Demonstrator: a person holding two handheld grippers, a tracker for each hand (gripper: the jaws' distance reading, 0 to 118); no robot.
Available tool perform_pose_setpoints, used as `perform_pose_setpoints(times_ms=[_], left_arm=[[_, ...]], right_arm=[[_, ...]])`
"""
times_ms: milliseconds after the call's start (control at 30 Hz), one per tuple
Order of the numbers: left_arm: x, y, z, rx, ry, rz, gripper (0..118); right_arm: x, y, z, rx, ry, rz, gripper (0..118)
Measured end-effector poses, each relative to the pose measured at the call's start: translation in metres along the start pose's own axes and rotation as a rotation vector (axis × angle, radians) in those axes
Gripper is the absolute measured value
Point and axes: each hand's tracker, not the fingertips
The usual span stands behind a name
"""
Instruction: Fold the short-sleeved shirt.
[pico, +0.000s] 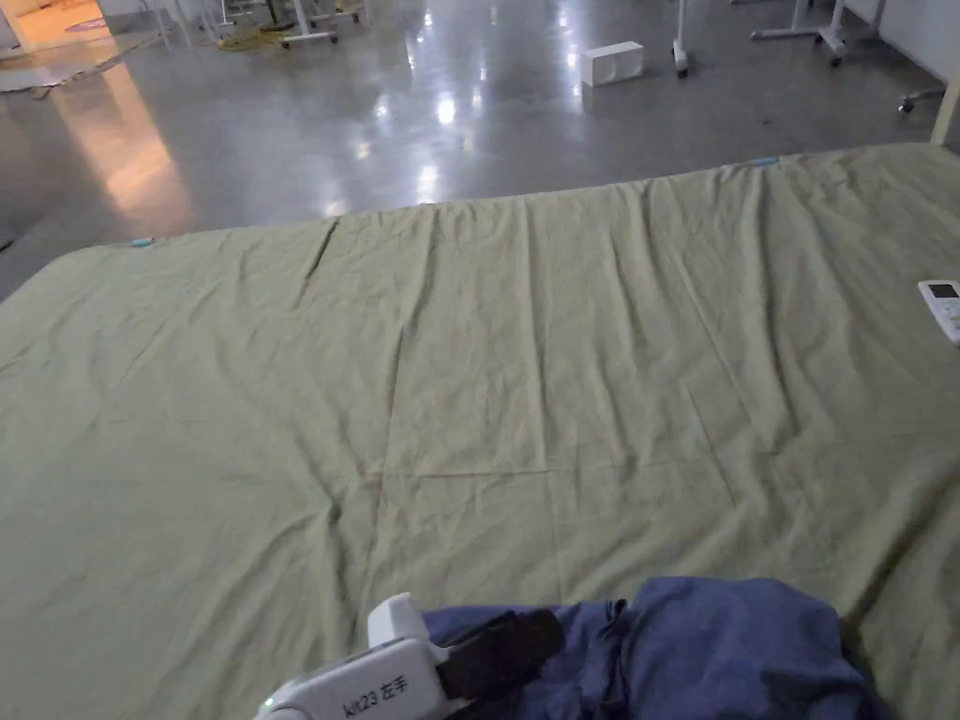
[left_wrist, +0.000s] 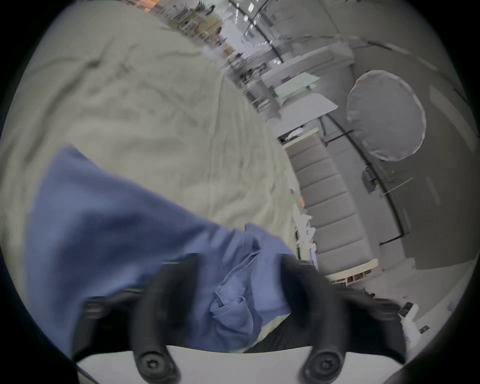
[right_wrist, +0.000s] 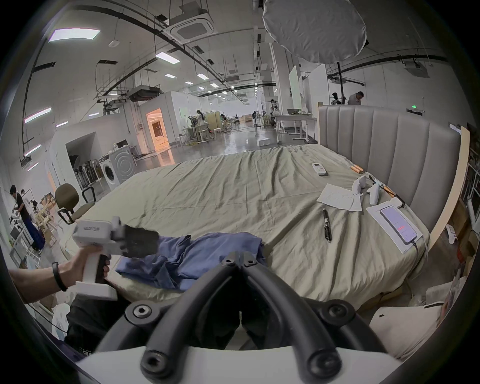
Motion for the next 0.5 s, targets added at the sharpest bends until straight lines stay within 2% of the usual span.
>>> perform_pose_setpoints(times_ms=[33, 67, 133, 267, 367, 433, 467, 500], left_arm=[[-0.005, 0.007, 0.017, 0.019, -0.006, 0.019, 113], [-0.013, 0.014, 0.034, 0.054, -0.001, 0.051, 115], [-0.032, 0.024, 0.063, 0.127, 0.008, 0.105, 115], [-0.076, 0.029, 0.096, 0.206, 0.118, 0.247, 115], [-0.097, 0.018, 0.085, 0.130, 0.066, 0.361, 113], [-0.095, 0.007, 0.071, 0.119, 0.009, 0.370, 102], [-0.092, 0.004, 0.064, 0.129, -0.006, 0.364, 86], [-0.089, 0.002, 0.054, 0.114, 0.007, 0.368, 54]], right_arm=[[-0.001, 0.000, -0.002, -0.003, 0.008, 0.001, 0], [-0.003, 0.000, -0.004, -0.006, 0.013, 0.006, 0], [-0.006, -0.001, -0.007, -0.011, 0.020, 0.019, 0], [-0.012, -0.002, -0.008, -0.021, 0.042, 0.030, 0], [-0.016, -0.003, -0.008, -0.031, 0.048, 0.038, 0], [-0.018, -0.002, -0.008, -0.038, 0.049, 0.042, 0], [-0.019, -0.001, -0.007, -0.040, 0.046, 0.045, 0], [-0.021, 0.000, -0.007, -0.040, 0.043, 0.046, 0]])
